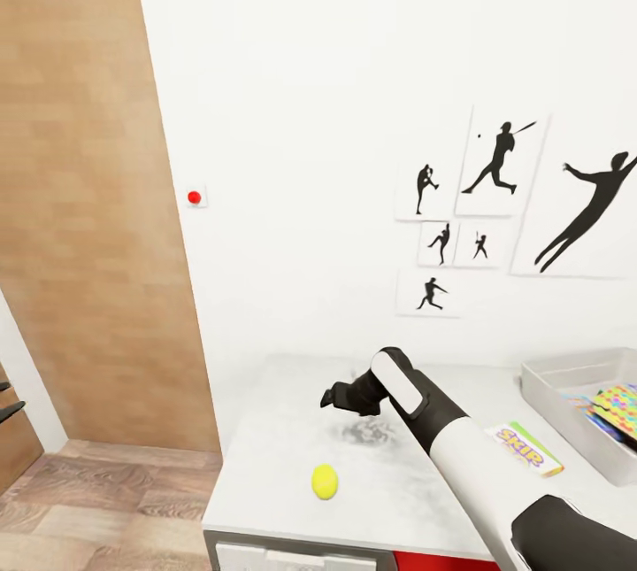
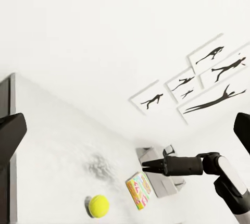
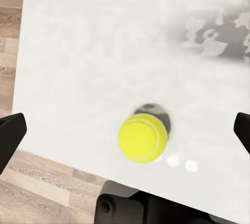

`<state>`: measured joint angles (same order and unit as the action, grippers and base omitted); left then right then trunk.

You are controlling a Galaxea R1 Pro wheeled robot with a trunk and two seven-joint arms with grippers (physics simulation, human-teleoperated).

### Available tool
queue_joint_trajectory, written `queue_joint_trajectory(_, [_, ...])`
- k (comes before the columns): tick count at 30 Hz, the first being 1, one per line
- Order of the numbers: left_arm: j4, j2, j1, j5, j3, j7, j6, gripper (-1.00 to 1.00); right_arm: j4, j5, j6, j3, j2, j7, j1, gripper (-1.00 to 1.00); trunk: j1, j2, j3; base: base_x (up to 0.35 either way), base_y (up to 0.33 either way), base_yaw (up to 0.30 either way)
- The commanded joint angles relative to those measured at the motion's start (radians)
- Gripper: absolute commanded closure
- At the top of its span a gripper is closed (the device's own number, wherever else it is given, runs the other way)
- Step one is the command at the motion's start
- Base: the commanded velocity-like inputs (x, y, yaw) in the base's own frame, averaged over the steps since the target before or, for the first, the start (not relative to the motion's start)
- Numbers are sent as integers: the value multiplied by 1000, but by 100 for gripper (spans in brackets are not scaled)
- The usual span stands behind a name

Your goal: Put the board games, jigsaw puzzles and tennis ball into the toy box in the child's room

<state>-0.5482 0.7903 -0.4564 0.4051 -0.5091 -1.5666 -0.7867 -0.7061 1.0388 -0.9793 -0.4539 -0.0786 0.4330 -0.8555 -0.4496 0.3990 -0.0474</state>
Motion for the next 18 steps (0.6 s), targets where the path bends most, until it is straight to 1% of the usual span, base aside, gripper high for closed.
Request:
queue_joint_trajectory(1, [1,0,-1,-2,0,-4,-10,-100,-1,11,0,-3,0,11,0,-100,0,1,2,0,0,127])
queue_joint_trajectory(18, [1,0,-1,-1,0,-4,-8,-100,0,10,-2,-2,6,14,0,-100,0,1,29,0,0,127])
